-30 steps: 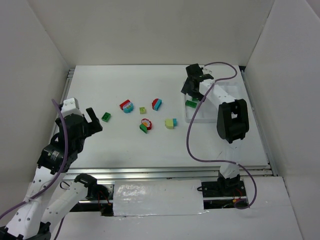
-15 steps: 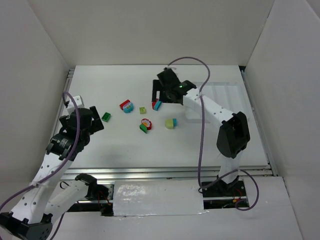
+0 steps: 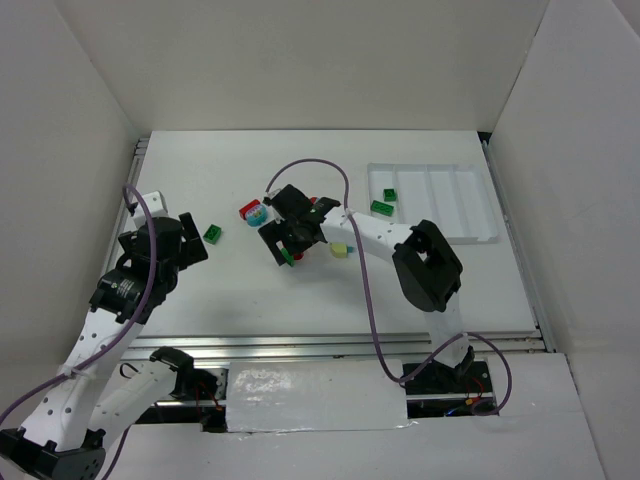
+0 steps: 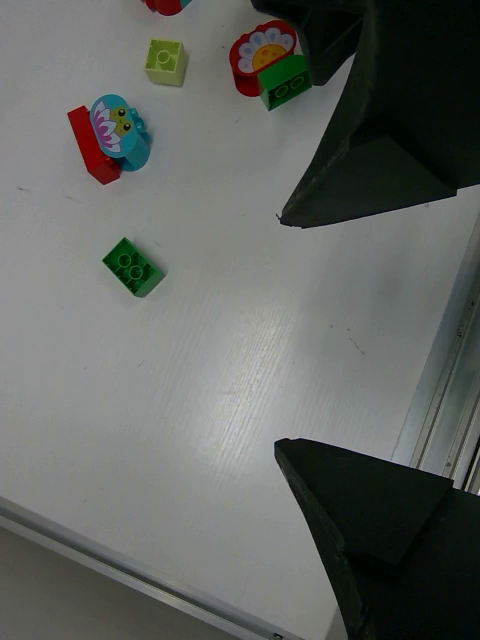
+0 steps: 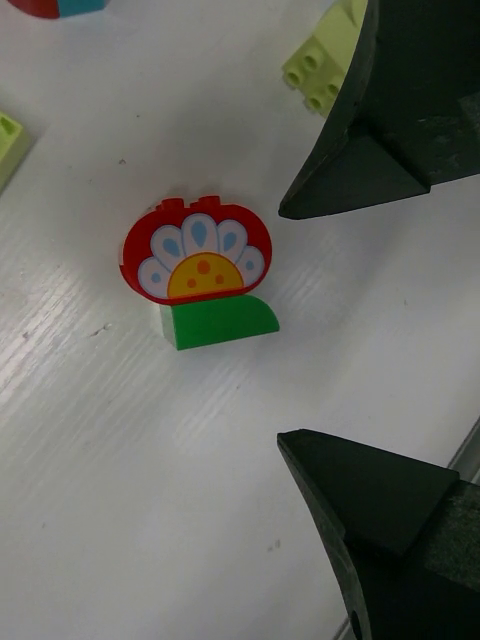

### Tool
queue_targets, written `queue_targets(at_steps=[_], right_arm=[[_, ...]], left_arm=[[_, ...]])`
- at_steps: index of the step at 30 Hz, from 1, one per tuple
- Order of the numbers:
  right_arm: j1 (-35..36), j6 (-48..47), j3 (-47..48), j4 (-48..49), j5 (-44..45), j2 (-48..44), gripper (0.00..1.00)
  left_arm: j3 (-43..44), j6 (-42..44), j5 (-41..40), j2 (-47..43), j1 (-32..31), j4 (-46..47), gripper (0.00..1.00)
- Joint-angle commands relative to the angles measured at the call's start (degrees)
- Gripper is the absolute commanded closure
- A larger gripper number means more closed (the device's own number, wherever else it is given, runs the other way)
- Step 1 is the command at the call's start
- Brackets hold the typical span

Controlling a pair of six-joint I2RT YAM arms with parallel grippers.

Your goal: Sort the legos into containers by color

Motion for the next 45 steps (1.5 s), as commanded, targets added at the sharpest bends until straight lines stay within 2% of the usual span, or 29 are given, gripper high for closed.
queue_targets(at_steps=[1,9,15,18,25,27,29,30,31,33,34,35,38,40,44,45], right_arm=[[-0.52,-5.05,2.37,3.41,-0.71,2.26,0.07],[-0.52,-8.74,7.02,3.15,1.84,8.41,0.06],[-0.88,-8.92,13.44,-1.07,2.63,15.00,0.08],[-0.79,-8.39,12.22,-0.37,3.33,14.75,0.14],[-0.88,-8.39,5.55,2.35,3.16,10.19,0.12],[-1.14,-8.83,4.22,2.54,2.63,9.39,0.14],[-1.23,-9.10,3.78,2.54,2.37,8.68,0.22],[-1.40,-9.27,3.43,2.45,1.76,8.60,0.34],[-1.58,-9.62,3.25,2.36,0.45,8.33,0.39],[-1.49,-9.45,2.46,2.62,-0.79,7.37,0.59],[-1.58,-9.19,2.02,2.89,-0.88,6.84,0.71],[-1.49,-8.84,0.45,3.67,-0.88,5.88,0.99],[-1.40,-7.69,-4.81,7.36,-5.00,0.18,1.00],[-0.53,-5.68,-11.56,13.40,-7.29,-10.77,1.00],[4.21,-3.74,-24.33,23.16,-7.92,-25.98,1.00],[6.48,-3.04,-25.83,23.63,-7.22,-28.03,1.00]], left_arm=[[1.37,1.07,1.54,-0.11,0.22,2.24,0.00],[1.11,2.04,3.57,-0.37,0.13,3.03,0.01],[0.85,2.22,4.01,-0.90,0.13,3.30,0.01],[0.85,2.30,4.18,-1.16,0.13,3.39,0.01],[0.84,2.48,4.62,-0.90,0.22,3.56,0.01],[0.76,2.48,4.53,-0.90,0.13,3.56,0.00],[0.76,2.48,4.53,-0.90,0.22,3.56,0.01],[0.76,2.48,4.53,-0.90,0.13,3.56,0.01],[0.84,2.48,4.45,-0.90,0.13,3.47,0.01],[0.84,2.39,4.36,-0.81,0.22,3.39,0.01],[0.85,2.39,4.27,-0.81,0.13,3.47,0.01],[0.85,2.31,4.27,-0.81,0.13,3.39,0.00],[1.11,1.96,4.88,-0.81,0.22,3.47,0.00],[2.24,0.64,8.29,-0.37,0.13,3.03,0.01],[2.34,-3.74,25.07,-0.72,0.22,6.62,0.00],[1.38,-5.33,32.23,-1.16,0.13,8.03,0.01]])
